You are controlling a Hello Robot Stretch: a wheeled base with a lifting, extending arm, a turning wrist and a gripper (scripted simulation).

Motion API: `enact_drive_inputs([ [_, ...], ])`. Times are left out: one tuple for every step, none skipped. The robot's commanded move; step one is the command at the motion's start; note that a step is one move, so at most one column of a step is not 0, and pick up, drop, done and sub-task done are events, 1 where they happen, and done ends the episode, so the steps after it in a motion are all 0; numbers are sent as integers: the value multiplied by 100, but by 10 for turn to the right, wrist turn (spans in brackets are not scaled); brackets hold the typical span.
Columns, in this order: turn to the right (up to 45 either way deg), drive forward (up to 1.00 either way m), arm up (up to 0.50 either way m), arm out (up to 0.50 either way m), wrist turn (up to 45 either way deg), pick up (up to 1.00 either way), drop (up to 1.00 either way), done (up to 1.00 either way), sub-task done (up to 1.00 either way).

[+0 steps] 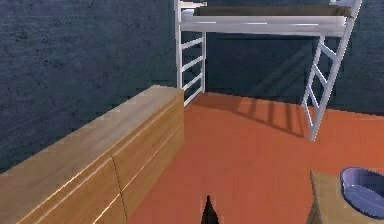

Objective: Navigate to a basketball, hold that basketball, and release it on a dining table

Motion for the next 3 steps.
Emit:
enact_drive_inputs([
  [0, 0, 0, 0, 450, 0, 0, 0, 0],
  [0, 0, 0, 0, 450, 0, 0, 0, 0],
  [0, 0, 0, 0, 450, 0, 0, 0, 0],
])
